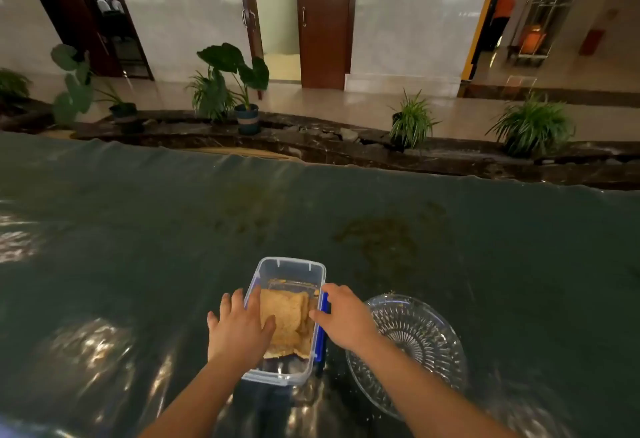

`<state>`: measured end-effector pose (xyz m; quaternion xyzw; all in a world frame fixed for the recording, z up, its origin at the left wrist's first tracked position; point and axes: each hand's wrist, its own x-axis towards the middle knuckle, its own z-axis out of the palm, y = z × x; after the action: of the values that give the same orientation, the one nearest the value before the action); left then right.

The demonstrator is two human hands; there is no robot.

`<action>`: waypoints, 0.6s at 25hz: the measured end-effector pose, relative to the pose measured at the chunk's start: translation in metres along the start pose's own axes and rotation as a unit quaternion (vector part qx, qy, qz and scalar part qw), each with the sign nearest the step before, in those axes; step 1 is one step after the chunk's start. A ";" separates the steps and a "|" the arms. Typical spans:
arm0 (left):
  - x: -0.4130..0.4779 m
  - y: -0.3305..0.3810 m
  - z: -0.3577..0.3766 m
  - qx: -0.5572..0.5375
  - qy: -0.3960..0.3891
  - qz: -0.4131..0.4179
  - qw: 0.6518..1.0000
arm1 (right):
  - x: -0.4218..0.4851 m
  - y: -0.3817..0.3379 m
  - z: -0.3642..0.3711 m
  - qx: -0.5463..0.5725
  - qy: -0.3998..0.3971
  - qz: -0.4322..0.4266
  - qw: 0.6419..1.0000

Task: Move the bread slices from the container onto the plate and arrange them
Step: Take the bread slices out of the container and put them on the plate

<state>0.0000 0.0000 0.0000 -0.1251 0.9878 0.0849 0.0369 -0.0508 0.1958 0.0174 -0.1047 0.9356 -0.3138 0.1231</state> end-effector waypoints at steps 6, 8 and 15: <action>-0.003 -0.011 0.027 -0.174 -0.088 -0.087 0.977 | -0.006 0.000 0.042 0.040 -0.045 0.123 0.991; -0.003 -0.011 0.027 -0.197 -0.085 -0.098 0.972 | -0.006 0.002 0.051 0.038 -0.050 0.133 0.989; -0.003 -0.011 0.025 -0.283 -0.104 -0.104 0.948 | -0.014 0.004 0.057 0.094 -0.044 0.160 0.982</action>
<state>0.0070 -0.0055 -0.0265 -0.2233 0.8952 0.3694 0.1113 -0.0209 0.1706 -0.0269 0.0453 0.9001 -0.3720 0.2221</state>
